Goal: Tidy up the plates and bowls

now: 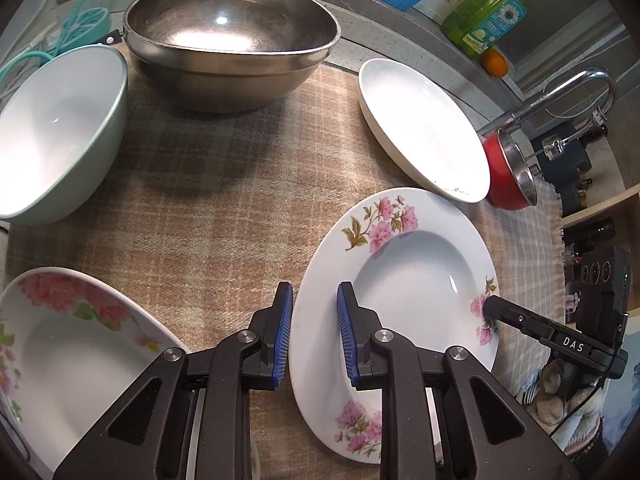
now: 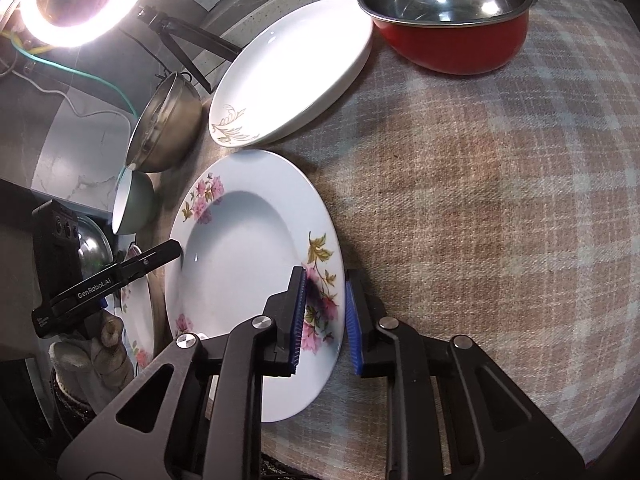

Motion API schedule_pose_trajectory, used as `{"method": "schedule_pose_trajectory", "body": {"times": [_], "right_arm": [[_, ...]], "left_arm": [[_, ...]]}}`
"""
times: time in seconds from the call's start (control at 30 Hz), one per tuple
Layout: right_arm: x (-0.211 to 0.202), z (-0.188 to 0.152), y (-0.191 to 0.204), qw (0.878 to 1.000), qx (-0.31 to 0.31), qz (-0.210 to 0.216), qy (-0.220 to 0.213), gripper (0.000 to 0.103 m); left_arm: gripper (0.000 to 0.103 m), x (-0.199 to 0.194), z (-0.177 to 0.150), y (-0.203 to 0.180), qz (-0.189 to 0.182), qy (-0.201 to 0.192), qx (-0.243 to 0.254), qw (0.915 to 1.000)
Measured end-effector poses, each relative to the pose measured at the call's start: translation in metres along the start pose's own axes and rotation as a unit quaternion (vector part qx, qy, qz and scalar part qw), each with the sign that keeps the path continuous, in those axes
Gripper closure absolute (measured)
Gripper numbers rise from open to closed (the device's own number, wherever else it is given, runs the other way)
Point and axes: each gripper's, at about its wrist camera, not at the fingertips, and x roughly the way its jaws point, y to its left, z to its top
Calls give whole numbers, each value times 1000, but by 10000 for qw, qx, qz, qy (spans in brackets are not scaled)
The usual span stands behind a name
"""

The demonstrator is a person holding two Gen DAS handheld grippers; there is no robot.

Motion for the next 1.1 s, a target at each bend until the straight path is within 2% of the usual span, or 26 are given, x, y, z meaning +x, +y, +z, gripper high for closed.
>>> {"method": "schedule_pose_trajectory", "body": {"times": [0.27,1.1], "right_arm": [[-4,-3,0,9999,-60,-67,56,83],[-26,-42,-13,9997,-104,-207,94,81]], "left_arm": [[82,0,-8,-4,34,39,29,10000],[82,-8,-47,-19,112,58,88,9999]]}}
